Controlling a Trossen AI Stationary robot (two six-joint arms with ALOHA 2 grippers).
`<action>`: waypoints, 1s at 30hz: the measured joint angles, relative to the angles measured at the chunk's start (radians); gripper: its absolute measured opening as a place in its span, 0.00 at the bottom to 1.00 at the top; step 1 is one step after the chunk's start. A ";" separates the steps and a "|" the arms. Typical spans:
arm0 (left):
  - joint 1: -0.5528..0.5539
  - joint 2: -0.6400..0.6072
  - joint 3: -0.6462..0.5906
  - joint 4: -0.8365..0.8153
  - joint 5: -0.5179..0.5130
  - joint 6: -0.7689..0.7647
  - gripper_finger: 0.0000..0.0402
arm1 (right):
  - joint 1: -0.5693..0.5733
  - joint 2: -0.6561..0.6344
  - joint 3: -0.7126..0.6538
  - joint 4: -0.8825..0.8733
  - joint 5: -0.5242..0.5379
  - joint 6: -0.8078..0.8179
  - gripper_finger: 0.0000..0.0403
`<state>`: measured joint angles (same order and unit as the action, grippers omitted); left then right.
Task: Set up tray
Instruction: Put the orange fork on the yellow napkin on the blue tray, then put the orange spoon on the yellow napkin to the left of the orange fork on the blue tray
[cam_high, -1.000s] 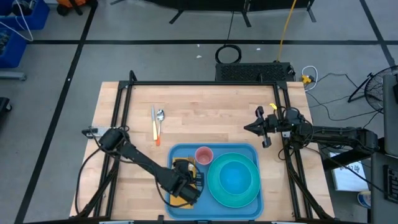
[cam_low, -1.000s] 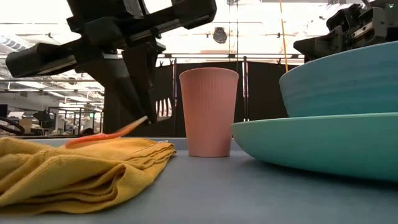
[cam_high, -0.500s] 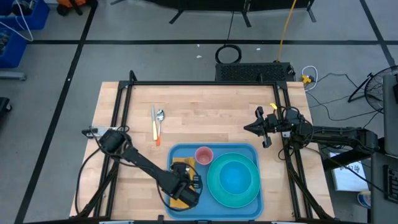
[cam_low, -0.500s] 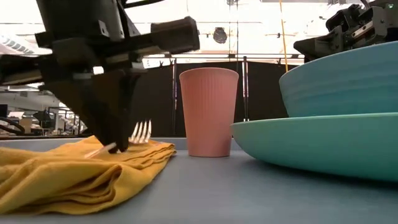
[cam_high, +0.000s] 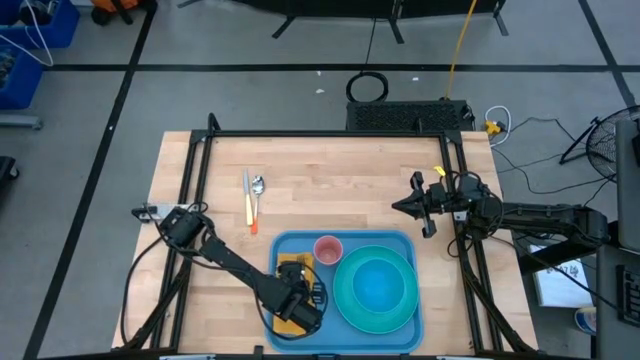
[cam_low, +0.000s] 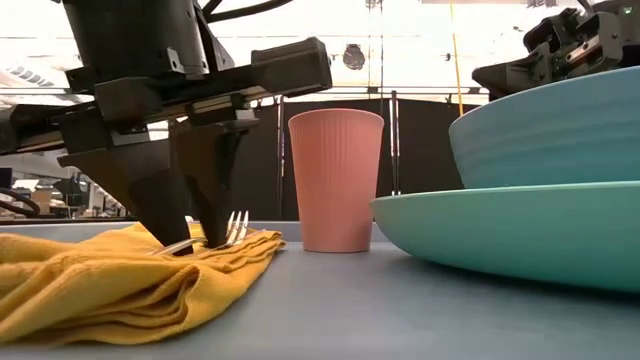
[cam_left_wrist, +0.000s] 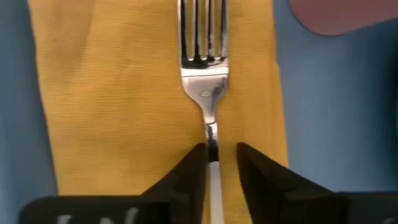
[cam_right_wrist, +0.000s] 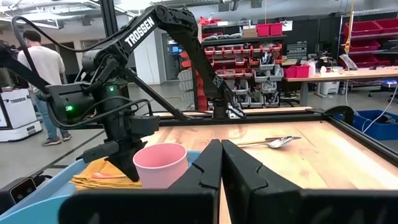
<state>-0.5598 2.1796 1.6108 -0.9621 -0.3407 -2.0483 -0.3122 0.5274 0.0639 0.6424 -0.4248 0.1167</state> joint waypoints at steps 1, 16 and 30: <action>0.000 0.000 0.000 0.000 0.000 0.005 0.26 | 0.000 0.000 0.000 -0.003 0.000 0.000 0.00; -0.003 -0.187 -0.003 -0.080 0.120 0.202 0.41 | 0.000 0.000 0.000 -0.004 0.000 -0.005 0.00; 0.113 -0.456 -0.059 -0.587 -0.154 0.323 0.41 | 0.000 0.000 0.000 -0.009 0.001 0.010 0.00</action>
<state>-0.4471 1.7236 1.5520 -1.5496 -0.4943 -1.7249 -0.3123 0.5274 0.0639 0.6338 -0.4240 0.1265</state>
